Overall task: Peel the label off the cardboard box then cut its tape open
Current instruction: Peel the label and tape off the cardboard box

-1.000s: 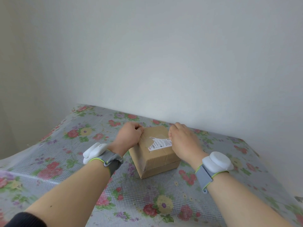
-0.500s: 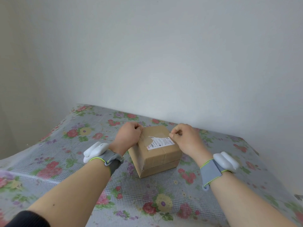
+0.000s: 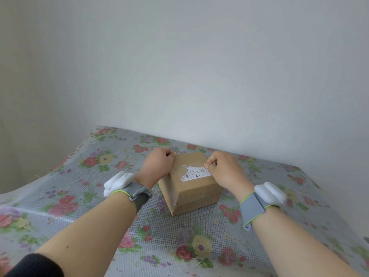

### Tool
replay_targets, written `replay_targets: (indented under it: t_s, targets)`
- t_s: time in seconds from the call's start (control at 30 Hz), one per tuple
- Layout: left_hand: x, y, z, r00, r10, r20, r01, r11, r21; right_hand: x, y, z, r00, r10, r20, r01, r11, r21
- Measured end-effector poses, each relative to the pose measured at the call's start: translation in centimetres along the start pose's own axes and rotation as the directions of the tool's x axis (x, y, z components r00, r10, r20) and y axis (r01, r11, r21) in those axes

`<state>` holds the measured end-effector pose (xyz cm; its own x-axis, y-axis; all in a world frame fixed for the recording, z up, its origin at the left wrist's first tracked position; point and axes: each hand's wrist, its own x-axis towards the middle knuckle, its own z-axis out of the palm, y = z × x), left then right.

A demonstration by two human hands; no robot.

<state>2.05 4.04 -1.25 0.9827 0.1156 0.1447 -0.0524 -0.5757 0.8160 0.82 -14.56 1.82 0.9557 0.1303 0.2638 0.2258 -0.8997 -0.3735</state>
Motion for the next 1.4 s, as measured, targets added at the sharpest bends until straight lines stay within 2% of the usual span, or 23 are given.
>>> replay_targets:
  t_s: [0.23,0.33,0.37,0.47,0.57,0.67,0.87,1.03,1.13,1.23,1.33,1.4]
  targets:
    - [0.0,-0.1,0.1,1.0,0.001,-0.004,-0.001,1.0,0.015,0.7,-0.4,0.1,0.991,0.052,0.12,-0.043,0.996,-0.081]
    - [0.1,-0.1,0.1,1.0,-0.001,-0.009,0.001,1.0,0.02,0.3,-0.5,-0.6,0.976,0.025,0.214,-0.022,1.0,-0.016]
    - [0.1,-0.1,0.1,1.0,-0.003,-0.009,0.003,1.0,0.018,0.2,-0.3,-0.8,0.98,0.029,0.199,-0.035,0.999,0.026]
    - [0.2,-0.2,0.2,1.0,0.0,-0.01,0.0,1.0,0.03,0.1,0.8,-1.1,0.998,0.046,-0.03,-0.044,0.996,0.073]
    - [0.4,-0.2,0.2,1.0,0.004,-0.011,-0.004,0.999,0.034,-0.1,1.0,-1.0,0.999,-0.033,-0.02,0.033,0.999,0.024]
    - [0.4,-0.3,0.2,1.0,0.006,-0.006,-0.006,0.999,0.034,-0.3,0.6,-0.9,0.991,-0.128,-0.041,0.124,0.987,-0.1]
    - [0.4,-0.4,0.2,1.0,0.016,-0.011,-0.015,0.999,0.037,0.0,0.1,-0.3,0.959,-0.281,-0.028,0.251,0.896,-0.365]
    - [0.5,-0.4,0.3,1.0,0.017,-0.01,-0.017,0.999,0.049,-0.2,0.0,0.0,0.951,-0.307,0.016,0.28,0.842,-0.462]
    - [0.5,-0.4,0.5,1.0,0.011,-0.02,-0.01,0.998,0.06,-0.2,0.4,0.1,0.956,-0.289,0.038,0.279,0.867,-0.413]
    - [0.6,-0.5,0.5,1.0,0.009,-0.029,-0.007,0.998,0.063,-0.5,0.6,-0.3,0.968,-0.238,0.076,0.248,0.949,-0.192]
    - [0.6,-0.5,0.5,1.0,0.014,-0.021,-0.012,0.997,0.072,-0.3,0.7,-0.9,0.983,-0.18,-0.047,0.178,0.983,-0.035]
    - [0.6,-0.5,0.4,1.0,0.014,-0.021,-0.013,0.997,0.07,0.1,0.8,-1.1,0.985,-0.114,-0.129,0.117,0.993,0.012]
